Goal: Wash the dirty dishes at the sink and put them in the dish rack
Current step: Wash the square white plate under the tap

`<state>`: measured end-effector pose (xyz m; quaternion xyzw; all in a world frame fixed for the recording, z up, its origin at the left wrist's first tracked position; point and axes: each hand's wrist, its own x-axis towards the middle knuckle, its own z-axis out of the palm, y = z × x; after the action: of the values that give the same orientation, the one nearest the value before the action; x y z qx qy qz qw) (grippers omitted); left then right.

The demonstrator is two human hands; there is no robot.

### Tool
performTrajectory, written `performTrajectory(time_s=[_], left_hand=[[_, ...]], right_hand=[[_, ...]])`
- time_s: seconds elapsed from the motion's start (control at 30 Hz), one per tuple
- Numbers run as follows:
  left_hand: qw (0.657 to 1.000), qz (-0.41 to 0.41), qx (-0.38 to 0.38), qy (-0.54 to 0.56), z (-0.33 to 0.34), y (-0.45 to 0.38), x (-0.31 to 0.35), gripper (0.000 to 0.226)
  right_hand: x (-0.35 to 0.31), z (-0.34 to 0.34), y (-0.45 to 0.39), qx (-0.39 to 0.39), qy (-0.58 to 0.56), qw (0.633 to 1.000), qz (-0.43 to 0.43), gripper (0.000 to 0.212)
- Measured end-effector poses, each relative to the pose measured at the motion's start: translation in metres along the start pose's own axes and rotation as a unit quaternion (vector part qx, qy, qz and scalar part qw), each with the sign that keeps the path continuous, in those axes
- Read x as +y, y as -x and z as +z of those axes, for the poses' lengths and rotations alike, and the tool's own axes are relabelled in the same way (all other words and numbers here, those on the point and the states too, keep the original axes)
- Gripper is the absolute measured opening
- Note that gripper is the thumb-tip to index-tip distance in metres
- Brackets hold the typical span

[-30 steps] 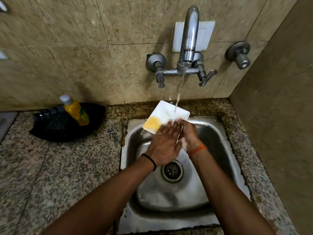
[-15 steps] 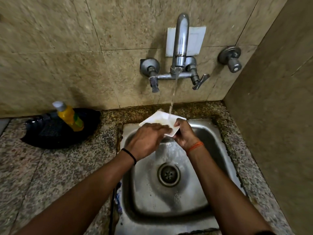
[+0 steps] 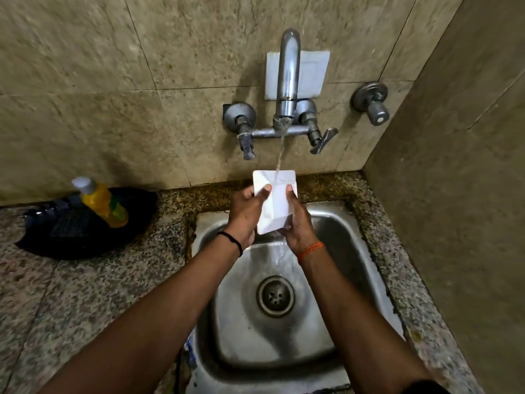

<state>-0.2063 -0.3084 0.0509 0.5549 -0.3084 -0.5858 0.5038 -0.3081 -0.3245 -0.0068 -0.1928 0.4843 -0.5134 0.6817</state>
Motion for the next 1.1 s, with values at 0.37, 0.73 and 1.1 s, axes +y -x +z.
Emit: performTrajectory(time_s=[0.37, 0.73, 1.1], left_hand=[[0.792, 0.216, 0.041, -0.569, -0.009, -0.012, -0.028, 0.071], [0.616, 0.334, -0.127, -0.702, -0.027, -0.022, -0.035, 0.074], [0.992, -0.125, 0.017, -0.029, 0.004, -0.017, -0.024, 0.027]], right_hand=[[-0.005, -0.026, -0.003, -0.011, -0.032, 0.999, 0.005, 0.052], [-0.028, -0.022, 0.012, -0.035, -0.019, 0.998, 0.049, 0.016], [-0.106, 0.021, 0.001, 0.198, 0.431, 0.812, -0.34, 0.045]])
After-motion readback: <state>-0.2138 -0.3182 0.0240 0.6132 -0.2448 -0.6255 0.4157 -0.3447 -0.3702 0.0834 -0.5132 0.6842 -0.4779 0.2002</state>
